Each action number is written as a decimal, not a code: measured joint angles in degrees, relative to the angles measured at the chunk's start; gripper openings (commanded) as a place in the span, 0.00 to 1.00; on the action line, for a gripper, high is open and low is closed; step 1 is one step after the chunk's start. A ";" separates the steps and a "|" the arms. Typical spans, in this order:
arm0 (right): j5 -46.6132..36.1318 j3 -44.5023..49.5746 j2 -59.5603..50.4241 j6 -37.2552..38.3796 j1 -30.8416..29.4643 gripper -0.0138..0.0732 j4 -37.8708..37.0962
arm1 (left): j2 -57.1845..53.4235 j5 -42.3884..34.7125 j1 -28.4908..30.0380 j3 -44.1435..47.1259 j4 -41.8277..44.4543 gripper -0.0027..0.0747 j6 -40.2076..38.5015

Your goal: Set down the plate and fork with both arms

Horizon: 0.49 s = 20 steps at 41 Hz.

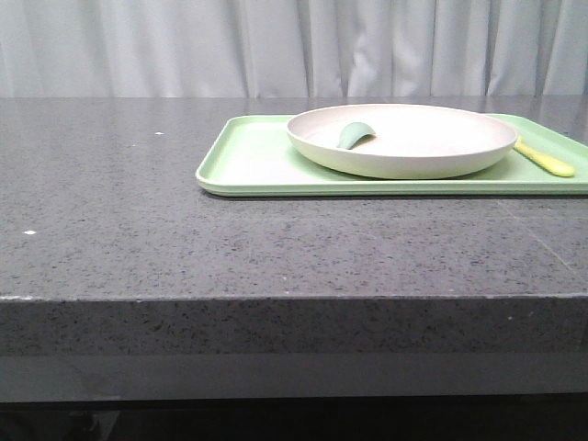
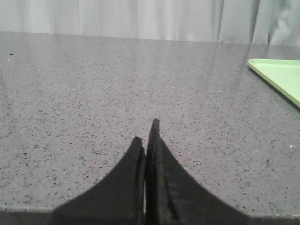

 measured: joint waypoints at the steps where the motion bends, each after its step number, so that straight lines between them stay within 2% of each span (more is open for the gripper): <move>1: 0.00 0.00 0.00 0.00 0.00 0.08 0.00 | 0.00 0.00 0.00 0.00 0.00 0.01 0.00; 20: 0.42 0.00 0.00 0.00 0.00 0.08 0.00 | 0.00 0.00 0.00 0.00 0.00 0.01 0.00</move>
